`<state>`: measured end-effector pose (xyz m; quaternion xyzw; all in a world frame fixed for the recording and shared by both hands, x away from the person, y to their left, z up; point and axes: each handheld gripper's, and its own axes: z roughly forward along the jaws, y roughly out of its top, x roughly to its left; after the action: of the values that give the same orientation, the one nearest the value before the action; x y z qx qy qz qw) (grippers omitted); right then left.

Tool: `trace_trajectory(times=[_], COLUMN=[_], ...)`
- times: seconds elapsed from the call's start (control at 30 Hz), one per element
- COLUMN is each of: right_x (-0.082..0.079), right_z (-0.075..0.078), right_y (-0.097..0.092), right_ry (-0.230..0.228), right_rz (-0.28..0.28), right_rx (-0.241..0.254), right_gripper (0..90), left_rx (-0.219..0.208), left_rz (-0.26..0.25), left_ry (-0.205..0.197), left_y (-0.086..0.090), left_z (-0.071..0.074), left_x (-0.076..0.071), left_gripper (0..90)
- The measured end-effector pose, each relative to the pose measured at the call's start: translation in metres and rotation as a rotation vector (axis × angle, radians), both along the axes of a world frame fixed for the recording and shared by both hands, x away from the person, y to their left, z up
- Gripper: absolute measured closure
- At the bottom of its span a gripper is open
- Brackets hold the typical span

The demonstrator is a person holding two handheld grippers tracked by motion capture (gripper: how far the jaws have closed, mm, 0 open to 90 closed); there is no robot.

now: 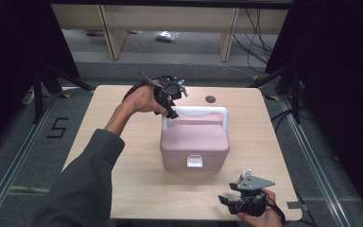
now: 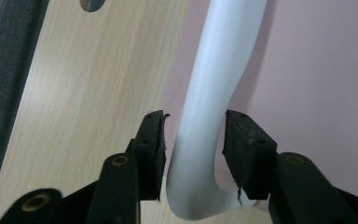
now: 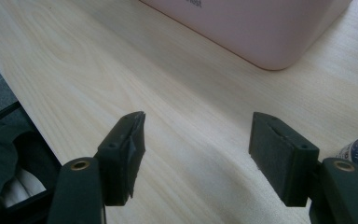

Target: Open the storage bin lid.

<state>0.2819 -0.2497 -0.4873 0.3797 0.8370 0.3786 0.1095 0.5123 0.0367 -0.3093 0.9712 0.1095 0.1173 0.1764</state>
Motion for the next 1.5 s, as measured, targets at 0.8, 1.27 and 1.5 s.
trace_trajectory(times=[0.8,1.27,1.5], right_x=[0.001,-0.003,0.013], right_z=[0.000,0.027,0.050], right_y=[0.000,-0.002,-0.004], right_ry=[0.001,-0.116,-0.257], right_rz=[0.014,0.007,-0.006], right_rx=[0.001,0.125,0.157], right_gripper=[37.0,49.2,60.6], left_rx=[0.126,0.104,0.104], left_rz=[-0.069,-0.055,-0.037], left_ry=[-0.019,0.003,0.020], left_y=[-0.012,-0.009,-0.009], left_z=[0.014,0.030,0.032], left_x=[-0.004,-0.009,-0.010], left_gripper=[71.5,72.6,72.8])
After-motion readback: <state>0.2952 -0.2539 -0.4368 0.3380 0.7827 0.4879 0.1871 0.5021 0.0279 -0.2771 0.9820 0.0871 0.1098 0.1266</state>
